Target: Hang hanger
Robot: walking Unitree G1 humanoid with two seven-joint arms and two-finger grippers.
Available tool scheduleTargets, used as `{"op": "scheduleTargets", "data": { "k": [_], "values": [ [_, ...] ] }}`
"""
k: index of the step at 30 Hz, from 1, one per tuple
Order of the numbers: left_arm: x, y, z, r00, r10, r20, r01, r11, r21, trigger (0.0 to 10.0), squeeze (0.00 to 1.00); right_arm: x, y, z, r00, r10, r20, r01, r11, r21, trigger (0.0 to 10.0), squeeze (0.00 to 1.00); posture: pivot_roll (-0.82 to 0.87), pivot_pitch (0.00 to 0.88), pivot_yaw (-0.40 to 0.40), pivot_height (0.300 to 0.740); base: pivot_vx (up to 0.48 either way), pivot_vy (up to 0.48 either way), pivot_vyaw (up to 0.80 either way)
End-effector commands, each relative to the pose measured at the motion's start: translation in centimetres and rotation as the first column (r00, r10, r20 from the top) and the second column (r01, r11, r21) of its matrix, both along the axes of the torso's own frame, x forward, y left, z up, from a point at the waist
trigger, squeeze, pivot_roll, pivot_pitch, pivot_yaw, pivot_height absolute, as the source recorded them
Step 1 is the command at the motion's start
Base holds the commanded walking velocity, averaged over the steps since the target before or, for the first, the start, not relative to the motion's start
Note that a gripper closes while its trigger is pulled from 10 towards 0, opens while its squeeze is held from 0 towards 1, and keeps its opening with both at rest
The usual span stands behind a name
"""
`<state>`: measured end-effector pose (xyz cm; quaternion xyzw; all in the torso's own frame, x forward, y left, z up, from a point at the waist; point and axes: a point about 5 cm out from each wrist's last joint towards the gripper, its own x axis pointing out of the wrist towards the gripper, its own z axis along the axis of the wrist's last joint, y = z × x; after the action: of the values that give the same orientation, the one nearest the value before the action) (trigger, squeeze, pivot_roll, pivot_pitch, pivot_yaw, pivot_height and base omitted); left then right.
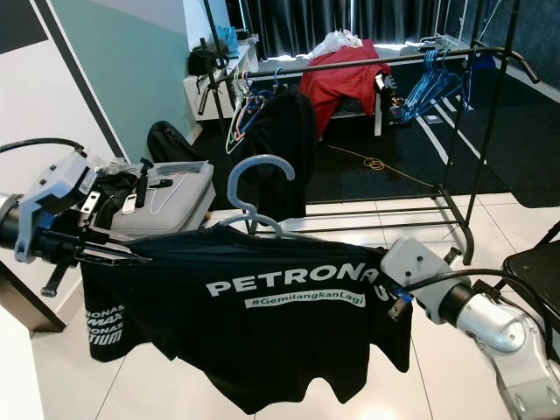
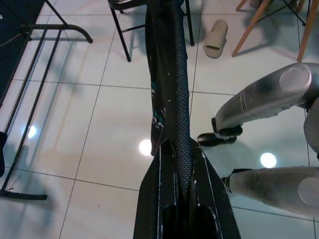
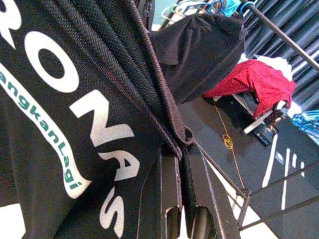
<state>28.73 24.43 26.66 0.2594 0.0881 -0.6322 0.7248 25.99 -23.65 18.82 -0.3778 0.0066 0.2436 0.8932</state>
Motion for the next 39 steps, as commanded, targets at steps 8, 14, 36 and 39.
{"op": "scheduleTargets", "data": {
  "k": [8,14,36,39],
  "values": [
    [0.2,-4.2,-2.4,0.995,-0.059,0.078,0.055,0.997,0.056,10.0,0.0,3.3,2.0,2.9,0.994,0.03,0.108,-0.025,0.999,-0.042,0.0,0.0,-0.08,0.0,0.104,0.74,0.0,0.0,0.0],
    [0.3,-7.4,-3.9,0.992,-0.087,0.095,0.087,0.996,0.003,10.0,0.0,4.6,6.1,4.2,0.974,0.158,0.162,-0.155,0.987,-0.035,0.0,0.0,-0.08,0.0,0.097,0.74,0.0,0.0,0.0],
    [4.7,-4.1,-5.5,0.851,0.487,0.197,-0.483,0.873,-0.067,10.0,0.0,1.7,8.2,0.0,0.951,0.302,-0.058,-0.306,0.95,-0.069,0.0,0.0,-0.09,0.0,0.095,0.74,0.0,0.0,0.0],
    [4.7,-3.3,-5.8,0.833,0.512,0.209,-0.516,0.856,-0.041,10.0,0.0,2.0,6.4,0.3,0.972,0.231,-0.048,-0.234,0.968,-0.088,0.0,0.0,-0.09,0.0,0.095,0.74,0.0,0.0,0.0]
  ]
}}
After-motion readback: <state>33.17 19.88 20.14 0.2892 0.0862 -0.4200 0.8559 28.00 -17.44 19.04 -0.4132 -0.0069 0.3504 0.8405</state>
